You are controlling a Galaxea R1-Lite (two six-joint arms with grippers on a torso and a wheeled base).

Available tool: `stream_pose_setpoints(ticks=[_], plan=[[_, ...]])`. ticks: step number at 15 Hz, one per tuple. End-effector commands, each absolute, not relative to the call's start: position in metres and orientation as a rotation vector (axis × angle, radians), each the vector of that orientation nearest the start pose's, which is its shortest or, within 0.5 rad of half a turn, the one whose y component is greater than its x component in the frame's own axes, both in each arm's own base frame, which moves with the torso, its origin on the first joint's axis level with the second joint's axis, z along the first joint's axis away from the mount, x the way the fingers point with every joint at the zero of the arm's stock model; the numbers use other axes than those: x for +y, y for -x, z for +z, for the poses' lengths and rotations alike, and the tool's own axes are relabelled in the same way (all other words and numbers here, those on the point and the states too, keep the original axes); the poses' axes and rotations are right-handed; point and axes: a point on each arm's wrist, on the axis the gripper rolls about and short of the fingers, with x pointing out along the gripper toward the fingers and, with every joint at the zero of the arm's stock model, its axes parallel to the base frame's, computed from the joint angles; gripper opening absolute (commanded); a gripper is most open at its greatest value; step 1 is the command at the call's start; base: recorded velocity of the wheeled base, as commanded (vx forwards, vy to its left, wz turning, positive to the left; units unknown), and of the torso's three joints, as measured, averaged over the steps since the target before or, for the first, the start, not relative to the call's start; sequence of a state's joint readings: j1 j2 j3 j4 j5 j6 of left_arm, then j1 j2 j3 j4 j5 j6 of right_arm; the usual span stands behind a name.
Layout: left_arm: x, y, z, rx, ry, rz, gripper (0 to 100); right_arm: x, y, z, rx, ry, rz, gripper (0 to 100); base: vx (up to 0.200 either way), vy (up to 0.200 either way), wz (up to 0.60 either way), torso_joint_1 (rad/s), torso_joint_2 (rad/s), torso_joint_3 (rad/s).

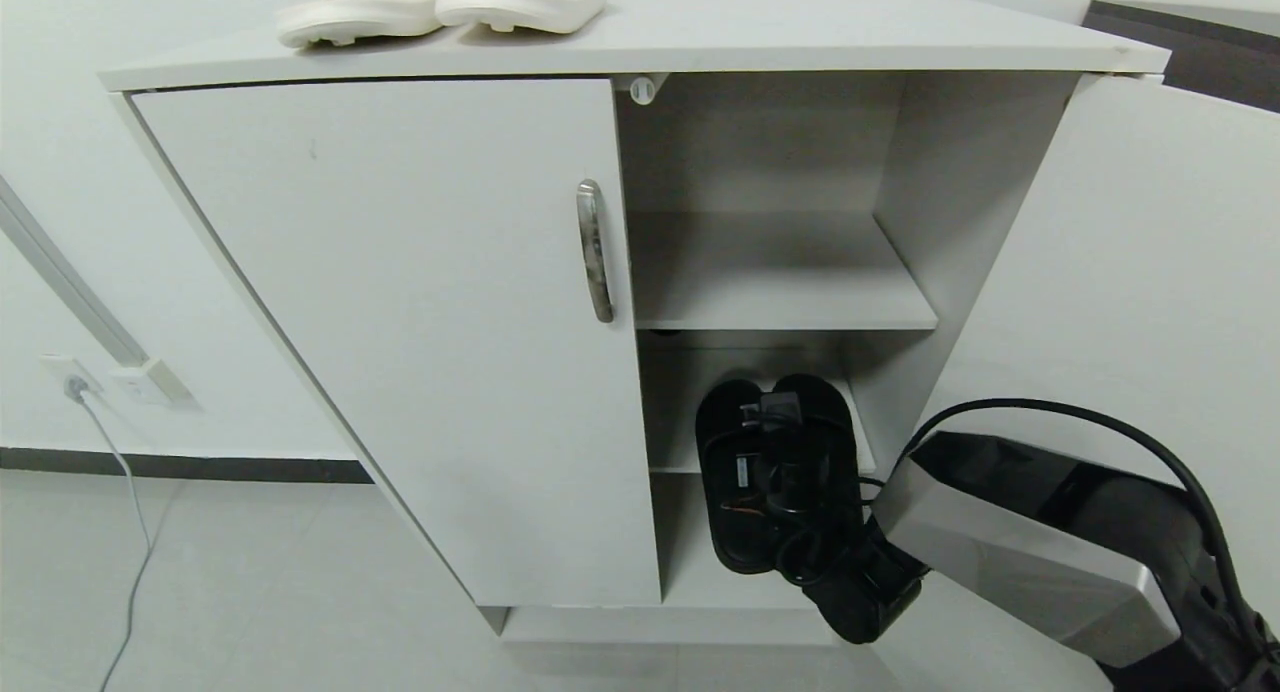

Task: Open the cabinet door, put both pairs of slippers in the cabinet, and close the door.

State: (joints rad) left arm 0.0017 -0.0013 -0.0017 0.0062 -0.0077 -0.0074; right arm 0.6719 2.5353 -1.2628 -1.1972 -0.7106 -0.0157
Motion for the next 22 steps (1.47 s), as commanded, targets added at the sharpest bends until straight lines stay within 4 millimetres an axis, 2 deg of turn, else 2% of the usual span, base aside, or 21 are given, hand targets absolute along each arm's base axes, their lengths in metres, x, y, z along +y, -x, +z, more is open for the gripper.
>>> stream_pose_setpoints(ticks=[1,6,9,18,22], plan=[[0.0,0.023,0.075,0.005,0.008,-0.006,0,0.288,-0.389,0.034,0.06,0.013,-0.036,0,0.0,0.0,0.0,0.0,0.0,0.0],[0.0,0.023,0.075,0.005,0.008,-0.006,0,0.288,-0.413,0.047,0.074,-0.022,-0.037,0,0.0,0.0,0.0,0.0,0.0,0.0],[0.0,0.023,0.075,0.005,0.008,-0.006,0,0.291,-0.417,0.054,0.07,-0.025,-0.037,0,0.0,0.0,0.0,0.0,0.0,0.0],[0.0,0.023,0.075,0.005,0.008,-0.006,0,0.288,-0.433,0.052,0.087,-0.016,-0.042,0,0.0,0.0,0.0,0.0,0.0,0.0],[0.0,0.023,0.075,0.005,0.008,-0.006,0,0.283,-0.449,0.041,0.083,-0.019,-0.072,0,0.0,0.0,0.0,0.0,0.0,0.0]])
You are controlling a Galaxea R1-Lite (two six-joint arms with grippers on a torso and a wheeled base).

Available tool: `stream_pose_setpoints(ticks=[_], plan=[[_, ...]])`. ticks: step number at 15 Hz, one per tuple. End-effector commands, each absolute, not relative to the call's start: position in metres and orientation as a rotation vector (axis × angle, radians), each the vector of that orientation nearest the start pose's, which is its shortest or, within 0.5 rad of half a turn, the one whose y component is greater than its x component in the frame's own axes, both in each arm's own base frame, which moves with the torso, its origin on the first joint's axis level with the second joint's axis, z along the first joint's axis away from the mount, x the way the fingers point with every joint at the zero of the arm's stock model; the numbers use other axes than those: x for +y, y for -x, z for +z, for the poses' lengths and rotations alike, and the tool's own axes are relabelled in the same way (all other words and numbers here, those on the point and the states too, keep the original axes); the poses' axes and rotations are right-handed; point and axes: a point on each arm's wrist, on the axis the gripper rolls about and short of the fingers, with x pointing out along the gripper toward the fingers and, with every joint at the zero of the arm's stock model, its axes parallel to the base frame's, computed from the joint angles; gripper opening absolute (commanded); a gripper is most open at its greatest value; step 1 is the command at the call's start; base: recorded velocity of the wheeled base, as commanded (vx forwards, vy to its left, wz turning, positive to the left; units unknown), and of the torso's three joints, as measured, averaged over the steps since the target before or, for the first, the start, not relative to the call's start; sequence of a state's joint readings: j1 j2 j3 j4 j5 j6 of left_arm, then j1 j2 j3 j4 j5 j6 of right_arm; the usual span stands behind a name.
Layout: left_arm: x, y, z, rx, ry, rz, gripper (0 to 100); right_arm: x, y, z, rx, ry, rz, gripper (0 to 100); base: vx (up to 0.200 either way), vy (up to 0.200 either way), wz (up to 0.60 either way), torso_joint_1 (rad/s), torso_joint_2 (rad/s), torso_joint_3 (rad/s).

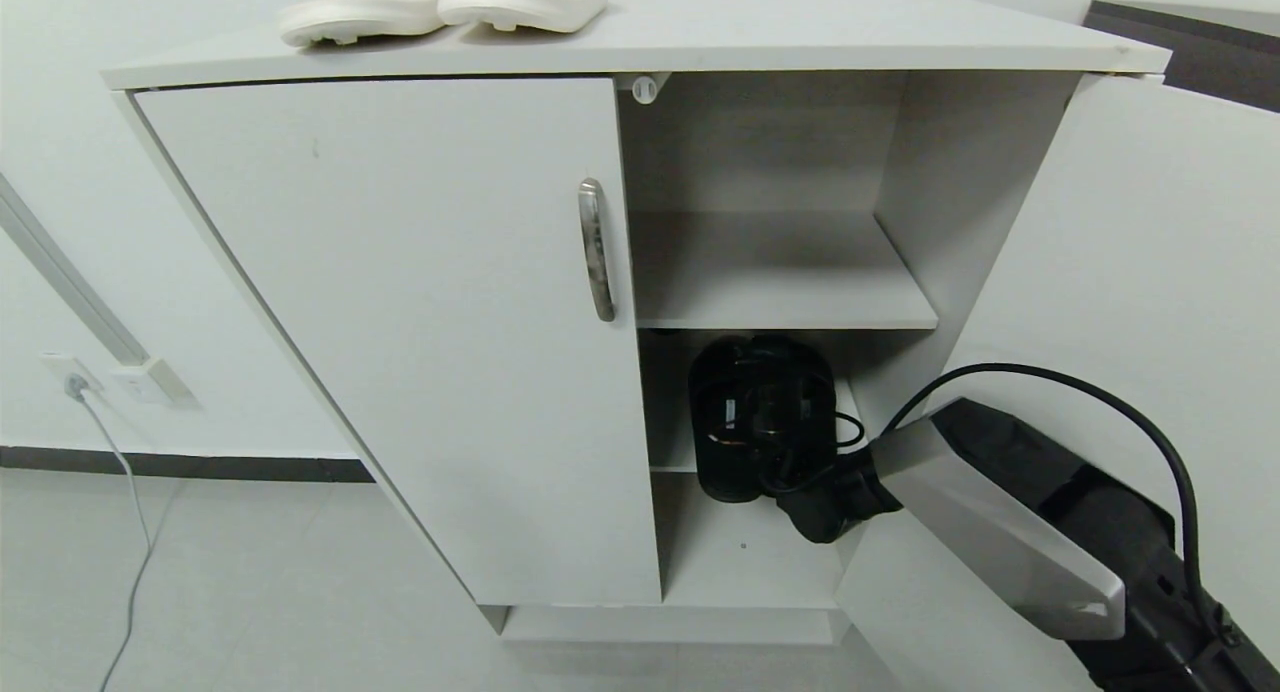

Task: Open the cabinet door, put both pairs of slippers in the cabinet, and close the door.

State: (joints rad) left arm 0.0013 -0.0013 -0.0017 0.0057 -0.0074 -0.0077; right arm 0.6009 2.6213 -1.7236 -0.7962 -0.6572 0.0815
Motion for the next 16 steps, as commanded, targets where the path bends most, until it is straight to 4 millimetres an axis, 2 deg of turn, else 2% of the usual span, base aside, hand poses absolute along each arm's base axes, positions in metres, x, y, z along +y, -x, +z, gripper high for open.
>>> stream_pose_setpoints(ticks=[1,4,9,10,14,16], plan=[[0.0,0.023,0.075,0.005,0.008,-0.006,0,0.282,-0.451,0.041,0.082,-0.02,-0.077,0,0.0,0.0,0.0,0.0,0.0,0.0],[0.0,0.023,0.075,0.005,0.008,-0.006,0,0.277,-0.461,0.034,0.079,-0.021,-0.094,0,0.0,0.0,0.0,0.0,0.0,0.0],[0.0,0.023,0.075,0.005,0.008,-0.006,0,0.277,-0.464,0.03,0.08,-0.021,-0.097,0,0.0,0.0,0.0,0.0,0.0,0.0],[0.0,0.023,0.075,0.005,0.008,-0.005,0,0.277,-0.464,0.03,0.08,-0.021,-0.097,100,0.0,0.0,0.0,0.0,0.0,0.0],[0.0,0.023,0.075,0.005,0.008,-0.006,0,0.275,-0.457,0.026,0.108,-0.001,-0.095,100,0.0,0.0,0.0,0.0,0.0,0.0],[0.0,0.023,0.075,0.005,0.008,-0.005,0,0.273,-0.445,0.037,0.11,0.0,-0.087,100,0.0,0.0,0.0,0.0,0.0,0.0]])
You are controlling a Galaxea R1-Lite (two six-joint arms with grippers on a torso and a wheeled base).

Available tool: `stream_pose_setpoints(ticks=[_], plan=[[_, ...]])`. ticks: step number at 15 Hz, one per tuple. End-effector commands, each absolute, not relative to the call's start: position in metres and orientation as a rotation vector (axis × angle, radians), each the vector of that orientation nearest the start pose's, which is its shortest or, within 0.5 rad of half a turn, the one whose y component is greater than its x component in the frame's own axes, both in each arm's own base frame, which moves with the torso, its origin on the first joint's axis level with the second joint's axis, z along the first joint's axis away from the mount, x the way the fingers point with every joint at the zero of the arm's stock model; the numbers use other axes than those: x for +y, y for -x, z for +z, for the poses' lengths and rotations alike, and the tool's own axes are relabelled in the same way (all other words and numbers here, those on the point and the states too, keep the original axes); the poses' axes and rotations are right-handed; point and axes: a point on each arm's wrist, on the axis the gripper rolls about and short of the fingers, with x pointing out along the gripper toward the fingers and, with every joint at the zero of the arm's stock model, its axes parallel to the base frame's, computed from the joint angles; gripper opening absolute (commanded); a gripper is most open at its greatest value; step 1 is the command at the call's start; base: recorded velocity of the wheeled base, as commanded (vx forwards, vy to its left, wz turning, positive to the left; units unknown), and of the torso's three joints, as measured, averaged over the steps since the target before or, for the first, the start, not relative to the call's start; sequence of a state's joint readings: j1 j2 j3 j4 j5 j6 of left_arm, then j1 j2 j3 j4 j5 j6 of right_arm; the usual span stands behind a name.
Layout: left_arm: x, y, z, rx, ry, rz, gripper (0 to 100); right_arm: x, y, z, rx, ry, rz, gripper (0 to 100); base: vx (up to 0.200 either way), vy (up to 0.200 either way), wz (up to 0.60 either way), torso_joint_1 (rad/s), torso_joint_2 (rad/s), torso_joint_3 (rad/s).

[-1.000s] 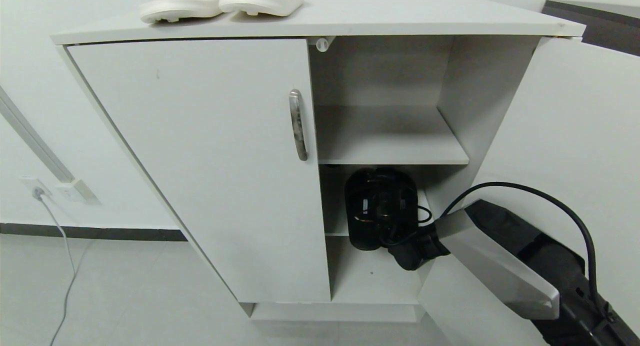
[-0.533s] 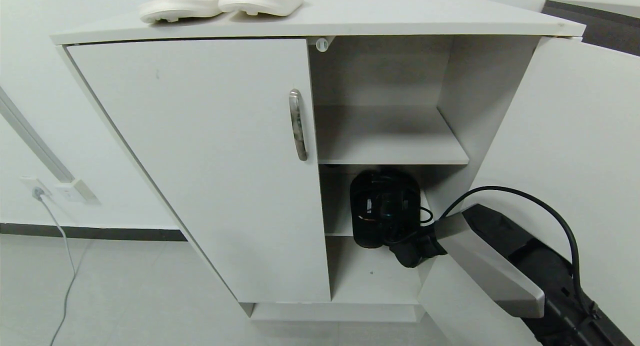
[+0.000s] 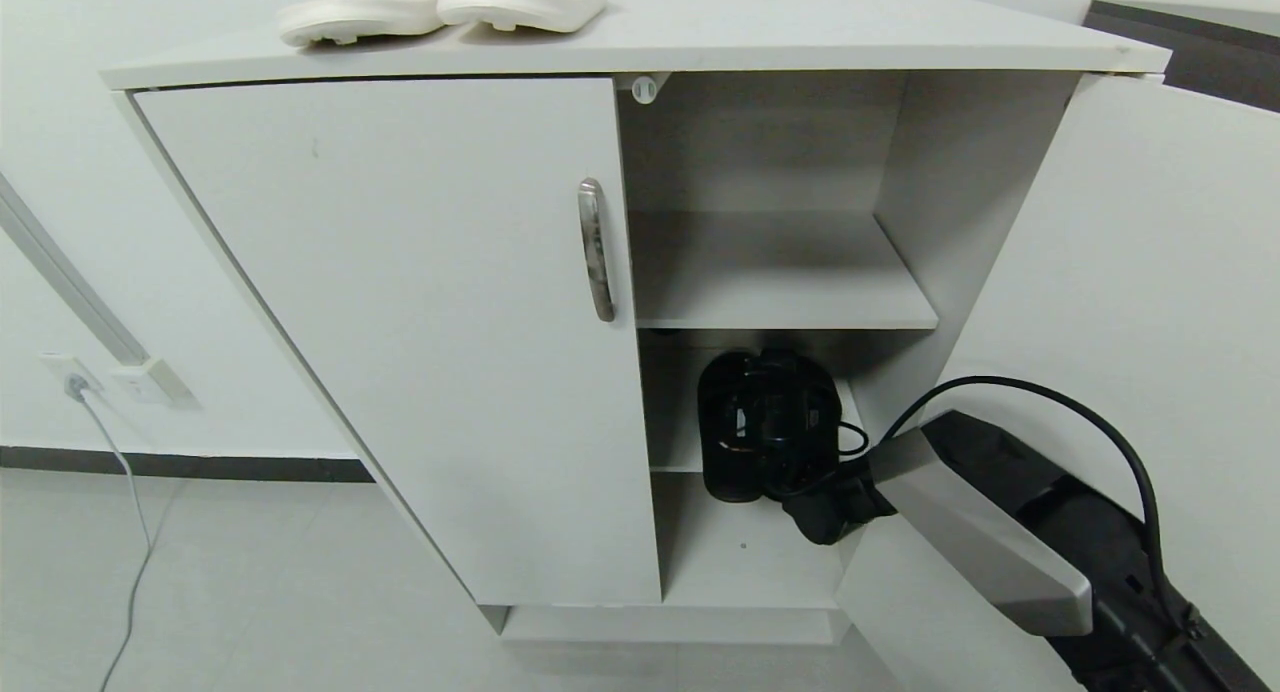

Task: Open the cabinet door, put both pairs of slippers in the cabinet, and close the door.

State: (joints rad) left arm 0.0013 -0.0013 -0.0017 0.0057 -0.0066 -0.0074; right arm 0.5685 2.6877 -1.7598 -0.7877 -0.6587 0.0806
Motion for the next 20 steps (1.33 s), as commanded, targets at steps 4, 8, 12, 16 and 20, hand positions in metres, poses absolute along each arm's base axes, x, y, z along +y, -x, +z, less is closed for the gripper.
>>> stream_pose_setpoints(ticks=[4,8,12,16,20], plan=[[0.0,0.023,0.075,0.005,0.005,-0.008,0,0.27,-0.397,0.053,0.098,-0.005,-0.042,100,0.0,0.0,0.0,0.0,0.0,0.0],[0.0,0.023,0.075,0.005,0.003,-0.008,0,0.257,-0.337,0.063,0.096,-0.004,0.007,100,0.0,0.0,0.0,0.0,0.0,0.0],[0.0,0.023,0.075,0.005,0.003,-0.008,0,0.253,-0.303,0.074,0.086,-0.013,0.05,100,0.0,0.0,0.0,0.0,0.0,0.0],[0.0,0.023,0.075,0.005,0.005,-0.008,0,0.253,-0.304,0.076,0.082,-0.015,0.049,100,0.0,0.0,0.0,0.0,0.0,0.0],[0.0,0.023,0.075,0.005,0.005,-0.008,0,0.253,-0.304,0.075,0.082,-0.017,0.049,100,0.0,0.0,0.0,0.0,0.0,0.0]])
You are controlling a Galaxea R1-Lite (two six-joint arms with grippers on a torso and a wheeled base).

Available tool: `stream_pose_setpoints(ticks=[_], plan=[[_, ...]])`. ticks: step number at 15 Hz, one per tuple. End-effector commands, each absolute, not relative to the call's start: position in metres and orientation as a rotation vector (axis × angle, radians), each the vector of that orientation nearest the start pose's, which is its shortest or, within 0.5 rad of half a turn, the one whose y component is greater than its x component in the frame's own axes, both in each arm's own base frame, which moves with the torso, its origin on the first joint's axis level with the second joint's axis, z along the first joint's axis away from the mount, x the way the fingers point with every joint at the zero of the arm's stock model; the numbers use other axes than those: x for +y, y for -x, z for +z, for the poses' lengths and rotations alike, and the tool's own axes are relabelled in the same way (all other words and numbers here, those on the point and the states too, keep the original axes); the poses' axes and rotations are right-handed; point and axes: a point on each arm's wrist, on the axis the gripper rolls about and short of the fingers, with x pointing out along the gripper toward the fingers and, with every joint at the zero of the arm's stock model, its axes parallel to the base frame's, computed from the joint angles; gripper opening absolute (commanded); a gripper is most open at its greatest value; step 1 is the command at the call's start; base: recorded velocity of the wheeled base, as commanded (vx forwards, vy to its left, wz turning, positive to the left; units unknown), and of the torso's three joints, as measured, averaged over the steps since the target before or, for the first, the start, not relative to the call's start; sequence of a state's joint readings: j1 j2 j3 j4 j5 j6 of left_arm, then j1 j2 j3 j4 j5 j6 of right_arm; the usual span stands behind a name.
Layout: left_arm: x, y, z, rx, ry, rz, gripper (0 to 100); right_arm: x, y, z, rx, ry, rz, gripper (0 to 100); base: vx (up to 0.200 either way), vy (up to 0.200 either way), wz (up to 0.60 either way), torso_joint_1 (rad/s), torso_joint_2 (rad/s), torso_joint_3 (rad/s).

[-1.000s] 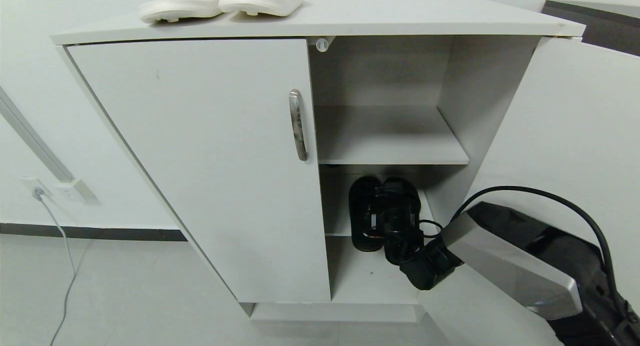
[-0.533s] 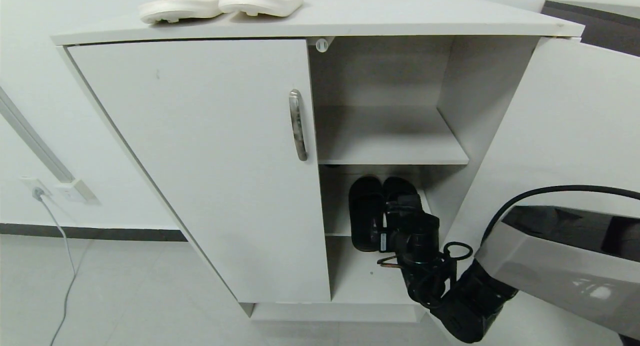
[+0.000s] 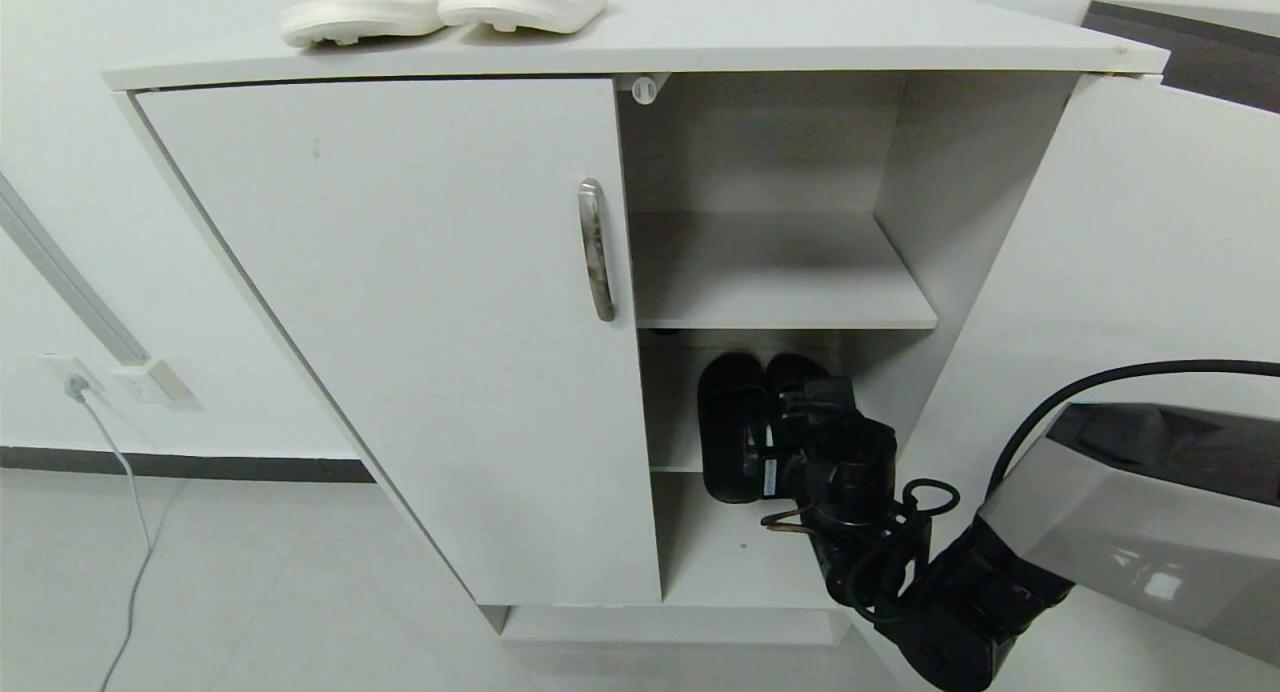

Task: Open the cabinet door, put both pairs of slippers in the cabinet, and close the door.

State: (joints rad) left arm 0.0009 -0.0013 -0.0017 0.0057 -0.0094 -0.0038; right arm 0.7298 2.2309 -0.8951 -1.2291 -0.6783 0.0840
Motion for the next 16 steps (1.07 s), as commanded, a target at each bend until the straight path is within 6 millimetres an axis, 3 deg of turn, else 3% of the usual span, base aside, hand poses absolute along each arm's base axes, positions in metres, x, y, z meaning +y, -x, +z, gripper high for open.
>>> stream_pose_setpoints(ticks=[1,7,16], plan=[[-0.0002,0.0229,0.0753,0.005,0.006,-0.008,0,0.2526,-0.3033,0.0747,0.083,-0.016,0.049,100,-0.2,0.0,0.0,0.002,0.0,-0.007],[-0.0002,0.0229,0.0753,0.005,0.008,-0.008,0,0.2525,-0.3032,0.0751,0.078,-0.018,0.049,100,-0.2,0.0,0.0,0.002,0.0,0.002],[-0.0002,0.0229,0.0753,0.005,0.005,-0.008,0,0.2512,-0.302,0.0736,0.08,-0.016,0.043,100,0.0,0.0,0.0,0.0,0.0,0.0]])
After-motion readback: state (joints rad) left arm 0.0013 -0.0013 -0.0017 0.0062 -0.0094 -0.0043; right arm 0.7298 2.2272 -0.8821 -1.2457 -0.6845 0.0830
